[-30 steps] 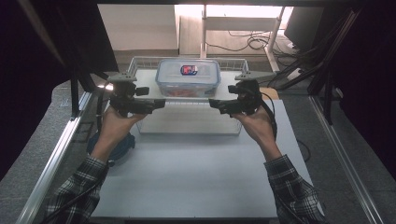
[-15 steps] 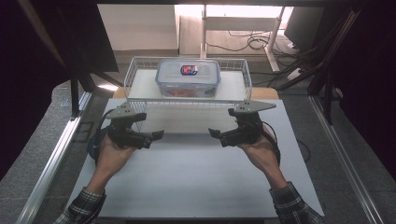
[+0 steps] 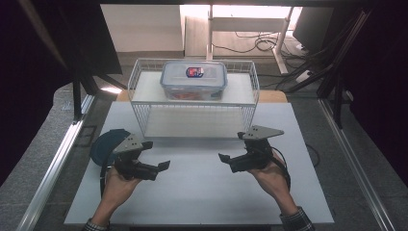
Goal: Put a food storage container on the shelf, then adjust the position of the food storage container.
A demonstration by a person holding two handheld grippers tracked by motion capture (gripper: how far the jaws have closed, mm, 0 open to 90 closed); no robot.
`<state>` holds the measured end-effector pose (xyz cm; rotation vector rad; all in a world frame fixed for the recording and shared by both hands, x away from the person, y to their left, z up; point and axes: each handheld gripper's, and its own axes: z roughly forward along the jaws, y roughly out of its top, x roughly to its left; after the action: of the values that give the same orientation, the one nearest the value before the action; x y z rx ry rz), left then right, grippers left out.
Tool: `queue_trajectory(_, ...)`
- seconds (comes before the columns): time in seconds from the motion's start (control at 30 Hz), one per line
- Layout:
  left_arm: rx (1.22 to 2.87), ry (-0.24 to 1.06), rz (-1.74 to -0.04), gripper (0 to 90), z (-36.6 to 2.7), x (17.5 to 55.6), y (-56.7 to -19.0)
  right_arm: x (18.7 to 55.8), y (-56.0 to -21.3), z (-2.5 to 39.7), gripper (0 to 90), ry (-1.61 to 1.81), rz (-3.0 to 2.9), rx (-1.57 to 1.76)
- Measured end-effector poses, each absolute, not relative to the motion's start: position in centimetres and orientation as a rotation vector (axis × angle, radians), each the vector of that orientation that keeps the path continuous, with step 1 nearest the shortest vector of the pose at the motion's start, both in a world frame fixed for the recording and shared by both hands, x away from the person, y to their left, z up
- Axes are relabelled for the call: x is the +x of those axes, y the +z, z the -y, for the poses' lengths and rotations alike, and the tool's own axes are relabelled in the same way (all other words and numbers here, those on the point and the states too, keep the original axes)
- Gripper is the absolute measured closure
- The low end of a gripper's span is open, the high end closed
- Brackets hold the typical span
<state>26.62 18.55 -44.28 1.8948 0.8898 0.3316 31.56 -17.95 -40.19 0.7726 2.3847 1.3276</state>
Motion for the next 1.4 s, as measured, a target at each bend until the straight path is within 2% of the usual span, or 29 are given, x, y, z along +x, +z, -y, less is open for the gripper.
queue_trajectory(0.5, 1.921, 0.397, -0.872, 6.3, -18.7, 23.3, -48.3, 28.2, -43.9, 18.0, 1.2, 1.37, -2.371, 0.823)
queue_trajectory(0.8, 1.953, 0.359, -0.897, 6.4, -18.7, 22.2, -50.5, 26.4, -46.6, 18.8, 1.2, 1.327, -2.367, 0.832)
queue_trajectory(1.17, 1.969, 0.287, -0.908, 5.2, -18.8, 22.5, -51.9, 25.6, -49.0, 19.7, 1.2, 1.233, -2.395, 0.848)
queue_trajectory(1.33, 1.984, 0.339, -0.946, 3.8, -18.7, 22.8, -51.8, 25.6, -49.1, 19.6, 1.2, 1.23, -2.393, 0.843)
queue_trajectory(1.4, 1.973, 0.323, -0.953, 4.4, -18.8, 23.2, -51.6, 25.7, -49.1, 19.5, 1.2, 1.226, -2.394, 0.837)
